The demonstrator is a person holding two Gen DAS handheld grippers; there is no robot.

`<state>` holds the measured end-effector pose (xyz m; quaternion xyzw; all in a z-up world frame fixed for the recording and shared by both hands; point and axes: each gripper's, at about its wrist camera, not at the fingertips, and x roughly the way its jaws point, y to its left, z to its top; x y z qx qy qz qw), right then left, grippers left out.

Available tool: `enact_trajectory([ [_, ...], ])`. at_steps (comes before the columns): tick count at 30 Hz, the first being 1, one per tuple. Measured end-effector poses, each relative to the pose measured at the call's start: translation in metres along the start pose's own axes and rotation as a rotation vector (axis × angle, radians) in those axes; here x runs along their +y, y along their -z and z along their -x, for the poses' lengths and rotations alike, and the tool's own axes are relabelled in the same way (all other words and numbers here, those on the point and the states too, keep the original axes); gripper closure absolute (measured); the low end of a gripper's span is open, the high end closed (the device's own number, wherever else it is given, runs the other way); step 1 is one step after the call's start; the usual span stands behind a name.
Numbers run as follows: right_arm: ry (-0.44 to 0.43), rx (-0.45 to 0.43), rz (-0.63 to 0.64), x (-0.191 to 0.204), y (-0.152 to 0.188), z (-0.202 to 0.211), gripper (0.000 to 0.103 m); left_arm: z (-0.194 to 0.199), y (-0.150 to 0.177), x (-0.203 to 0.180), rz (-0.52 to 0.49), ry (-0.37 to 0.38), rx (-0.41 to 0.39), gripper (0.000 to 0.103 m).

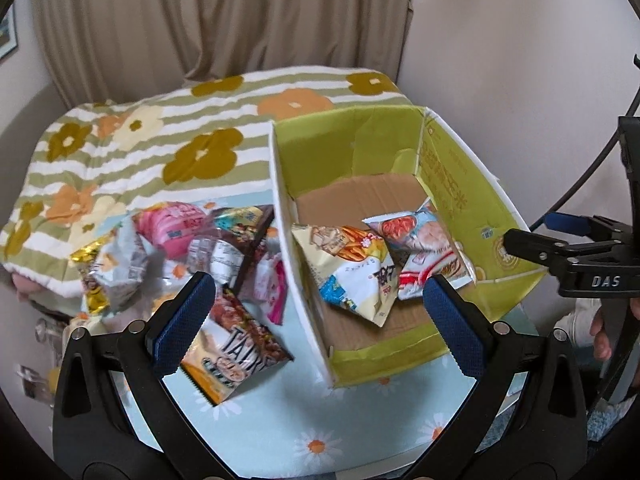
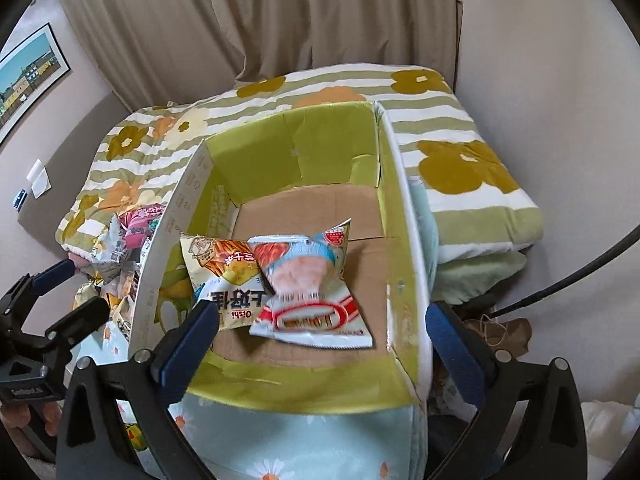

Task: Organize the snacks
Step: 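Withdraw both tools from the box back toward the snack pile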

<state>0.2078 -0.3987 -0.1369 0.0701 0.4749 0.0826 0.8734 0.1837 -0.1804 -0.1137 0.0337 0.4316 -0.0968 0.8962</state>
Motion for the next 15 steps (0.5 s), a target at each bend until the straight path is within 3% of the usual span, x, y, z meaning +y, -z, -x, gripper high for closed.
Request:
enact_trajectory([
  [6, -0.009, -0.074, 0.086, 0.018, 0.002, 0.027, 0.0, 0.035, 0.011, 0.015, 0.054, -0.061, -0.033, 0.0],
  [15, -0.131, -0.163, 0.169, 0.059, 0.003, 0.048, 0.0, 0.08, 0.042, 0.055, 0.137, -0.161, -0.065, 0.0],
])
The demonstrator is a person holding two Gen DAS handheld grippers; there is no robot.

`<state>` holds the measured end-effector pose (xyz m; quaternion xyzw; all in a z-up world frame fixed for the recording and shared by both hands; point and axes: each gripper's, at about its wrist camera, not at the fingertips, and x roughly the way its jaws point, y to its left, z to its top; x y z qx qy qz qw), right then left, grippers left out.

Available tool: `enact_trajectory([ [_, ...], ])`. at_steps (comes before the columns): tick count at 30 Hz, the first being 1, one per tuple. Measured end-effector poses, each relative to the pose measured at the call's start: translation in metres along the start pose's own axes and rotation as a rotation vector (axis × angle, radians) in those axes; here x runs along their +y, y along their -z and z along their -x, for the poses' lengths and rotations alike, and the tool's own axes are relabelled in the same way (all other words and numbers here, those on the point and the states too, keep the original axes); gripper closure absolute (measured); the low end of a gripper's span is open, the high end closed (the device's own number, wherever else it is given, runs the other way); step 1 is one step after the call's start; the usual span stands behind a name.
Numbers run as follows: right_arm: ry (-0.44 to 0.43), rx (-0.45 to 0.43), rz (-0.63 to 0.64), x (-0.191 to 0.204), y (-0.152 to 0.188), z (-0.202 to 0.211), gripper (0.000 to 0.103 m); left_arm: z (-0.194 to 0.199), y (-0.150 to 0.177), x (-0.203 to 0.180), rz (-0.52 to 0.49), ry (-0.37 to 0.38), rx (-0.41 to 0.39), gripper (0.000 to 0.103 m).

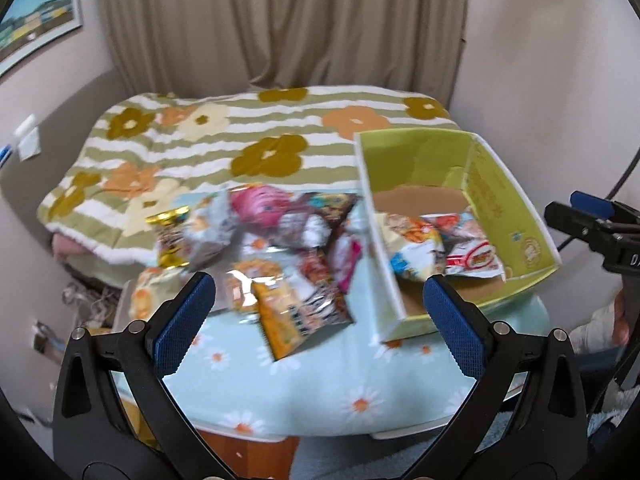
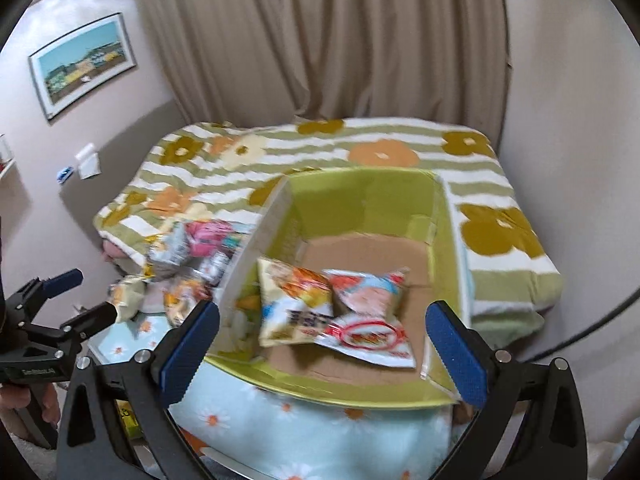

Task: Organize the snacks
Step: 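Withdraw both tools from the box back toward the snack pile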

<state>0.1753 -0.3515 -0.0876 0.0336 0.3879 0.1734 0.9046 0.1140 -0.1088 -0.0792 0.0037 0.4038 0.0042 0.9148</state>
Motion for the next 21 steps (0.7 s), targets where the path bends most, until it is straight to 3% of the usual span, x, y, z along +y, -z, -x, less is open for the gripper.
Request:
enact_trajectory([
  [11, -0.089, -0.029, -0.01, 0.081, -0.009, -0.032, 0.0, 0.002, 0.015, 0.114, 0.087, -0.059, 0.005, 0.0],
  [21, 0.01, 0.069, -0.177, 0.152, 0.017, -0.087, 0.0, -0.057, 0.021, 0.215, 0.067, 0.023, 0.131, 0.0],
])
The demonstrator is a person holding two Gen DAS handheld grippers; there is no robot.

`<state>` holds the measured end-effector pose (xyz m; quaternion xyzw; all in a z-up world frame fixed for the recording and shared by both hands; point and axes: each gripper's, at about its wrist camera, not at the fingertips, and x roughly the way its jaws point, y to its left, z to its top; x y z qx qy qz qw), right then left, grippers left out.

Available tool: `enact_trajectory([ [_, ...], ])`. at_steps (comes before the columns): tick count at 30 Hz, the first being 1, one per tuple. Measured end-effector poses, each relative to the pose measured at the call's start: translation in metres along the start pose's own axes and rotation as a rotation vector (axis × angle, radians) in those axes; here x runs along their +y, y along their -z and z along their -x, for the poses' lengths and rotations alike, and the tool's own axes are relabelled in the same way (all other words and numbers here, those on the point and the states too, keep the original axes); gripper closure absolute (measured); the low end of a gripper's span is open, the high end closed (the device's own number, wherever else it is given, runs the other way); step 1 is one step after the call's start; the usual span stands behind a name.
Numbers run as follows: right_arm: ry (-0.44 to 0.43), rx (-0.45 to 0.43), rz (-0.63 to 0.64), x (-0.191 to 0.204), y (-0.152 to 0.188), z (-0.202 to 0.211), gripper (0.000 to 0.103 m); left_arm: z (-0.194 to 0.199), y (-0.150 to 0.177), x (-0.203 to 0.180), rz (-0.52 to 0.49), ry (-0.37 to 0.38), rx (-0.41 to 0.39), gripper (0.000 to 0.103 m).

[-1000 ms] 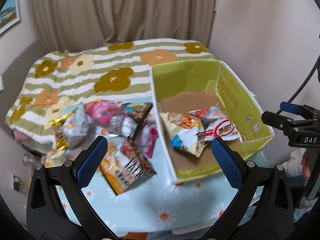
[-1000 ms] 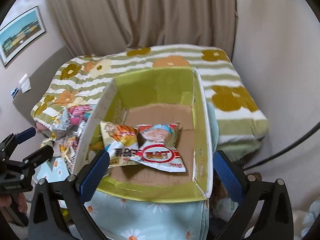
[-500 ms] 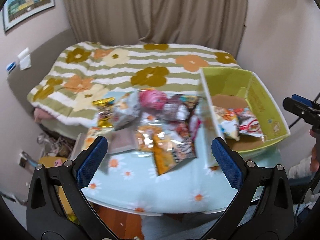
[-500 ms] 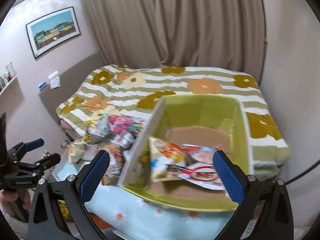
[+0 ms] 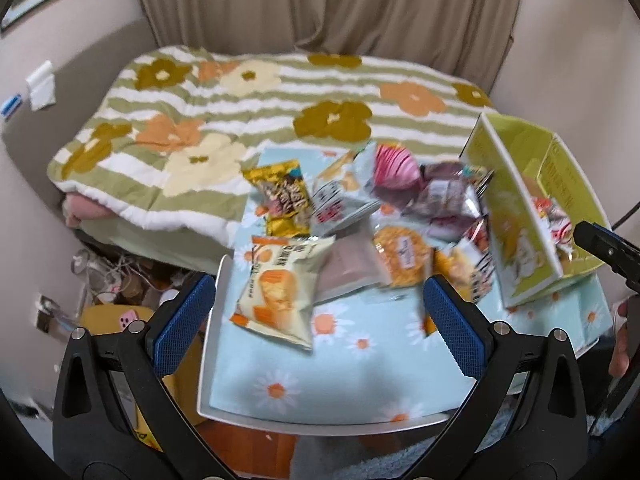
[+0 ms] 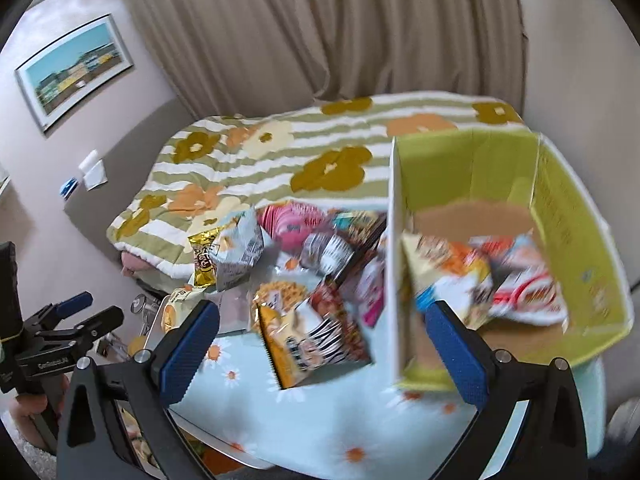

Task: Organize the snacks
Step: 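Withdraw both tools from the box back toward the snack pile, then grasp the chiffon cake packet with left tool while right tool grasps the TAKE chips bag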

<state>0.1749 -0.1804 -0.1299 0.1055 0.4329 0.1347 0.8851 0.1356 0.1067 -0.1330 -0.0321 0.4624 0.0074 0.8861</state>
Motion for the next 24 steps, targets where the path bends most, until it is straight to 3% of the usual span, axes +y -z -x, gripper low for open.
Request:
enact_trajectory([
  [6, 0.078, 0.023, -0.166, 0.017, 0.021, -0.027, 0.0, -0.044, 0.003, 0.033, -0.041, 0.081, 0.081, 0.0],
  [12, 0.113, 0.126, -0.366, 0.02, 0.046, -0.057, 0.0, -0.091, 0.008, 0.048, -0.091, 0.186, 0.182, 0.0],
  [18, 0.134, 0.187, -0.485, 0.017, 0.067, -0.08, 0.0, -0.128, 0.013, 0.056, -0.098, 0.216, 0.243, 0.002],
  [24, 0.092, 0.177, -0.661, -0.002, 0.078, -0.09, 0.0, -0.149, 0.014, 0.059, -0.103, 0.211, 0.287, 0.014],
])
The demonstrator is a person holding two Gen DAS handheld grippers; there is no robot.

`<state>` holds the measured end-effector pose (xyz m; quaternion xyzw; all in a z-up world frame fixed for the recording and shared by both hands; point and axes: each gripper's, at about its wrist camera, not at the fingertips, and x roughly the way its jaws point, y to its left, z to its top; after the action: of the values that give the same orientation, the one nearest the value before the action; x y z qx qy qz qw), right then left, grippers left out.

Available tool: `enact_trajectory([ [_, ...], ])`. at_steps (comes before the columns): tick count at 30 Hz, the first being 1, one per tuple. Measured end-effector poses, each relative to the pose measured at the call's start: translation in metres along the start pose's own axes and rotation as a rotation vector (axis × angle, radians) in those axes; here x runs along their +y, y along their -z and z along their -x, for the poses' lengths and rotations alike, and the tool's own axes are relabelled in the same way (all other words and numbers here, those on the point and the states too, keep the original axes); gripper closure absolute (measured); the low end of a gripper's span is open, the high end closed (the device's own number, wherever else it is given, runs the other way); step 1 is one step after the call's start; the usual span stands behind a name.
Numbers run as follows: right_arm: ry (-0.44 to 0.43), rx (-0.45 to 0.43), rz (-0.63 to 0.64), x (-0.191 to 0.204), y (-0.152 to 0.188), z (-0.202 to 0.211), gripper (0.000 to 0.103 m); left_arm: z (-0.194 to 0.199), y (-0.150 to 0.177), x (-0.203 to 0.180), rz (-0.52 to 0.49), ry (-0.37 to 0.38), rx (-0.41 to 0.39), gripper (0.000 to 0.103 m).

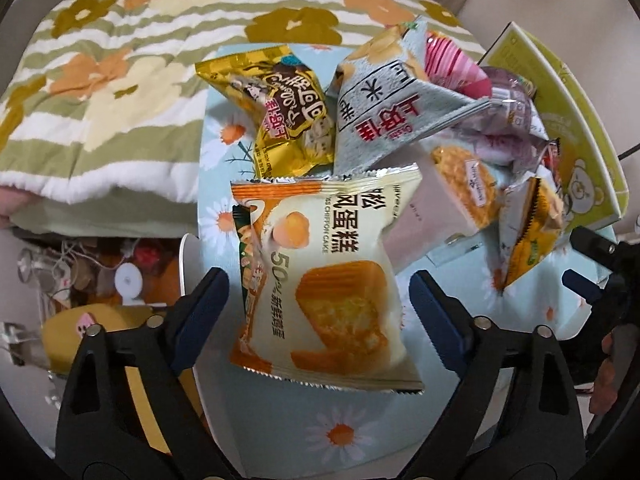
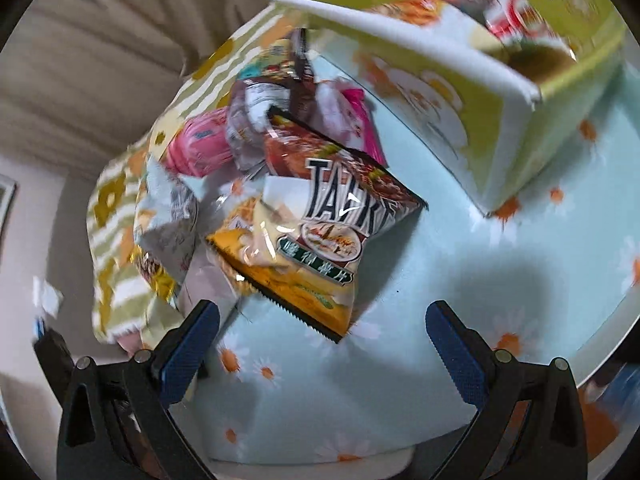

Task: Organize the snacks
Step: 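Grasp the chiffon cake packet with left tool while right tool grasps the TAKE chips bag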

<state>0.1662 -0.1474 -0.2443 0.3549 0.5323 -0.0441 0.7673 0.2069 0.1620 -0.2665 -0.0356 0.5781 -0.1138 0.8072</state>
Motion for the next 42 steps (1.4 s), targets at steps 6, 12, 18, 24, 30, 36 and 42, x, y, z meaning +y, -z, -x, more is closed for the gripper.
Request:
enact_trajectory([
  [6, -0.029, -0.021, -0.104, -0.014, -0.009, -0.002, 0.0, -0.01, -0.007, -0.001, -0.027, -0.012, 0.029, 0.018],
  [12, -0.066, -0.013, -0.211, -0.028, -0.014, -0.008, 0.0, -0.016, -0.011, -0.003, -0.049, -0.009, 0.052, 0.033],
  [18, -0.092, -0.017, -0.255, -0.031, -0.02, -0.015, 0.0, -0.015, -0.011, -0.006, -0.066, -0.015, 0.052, 0.04],
  [24, -0.081, -0.034, -0.266, -0.029, -0.025, -0.02, 0.0, -0.009, -0.008, -0.008, -0.063, -0.018, 0.046, 0.041],
  [30, -0.065, -0.057, -0.28, -0.027, -0.023, -0.023, 0.0, 0.0, -0.006, -0.006, -0.06, -0.021, 0.034, 0.042],
  [36, -0.081, -0.052, -0.272, -0.018, -0.02, -0.037, 0.012, 0.008, -0.004, -0.006, -0.06, -0.022, 0.021, 0.042],
  [42, -0.101, -0.046, -0.207, -0.011, -0.018, -0.038, 0.033, 0.018, -0.001, -0.008, -0.06, -0.022, -0.001, 0.042],
])
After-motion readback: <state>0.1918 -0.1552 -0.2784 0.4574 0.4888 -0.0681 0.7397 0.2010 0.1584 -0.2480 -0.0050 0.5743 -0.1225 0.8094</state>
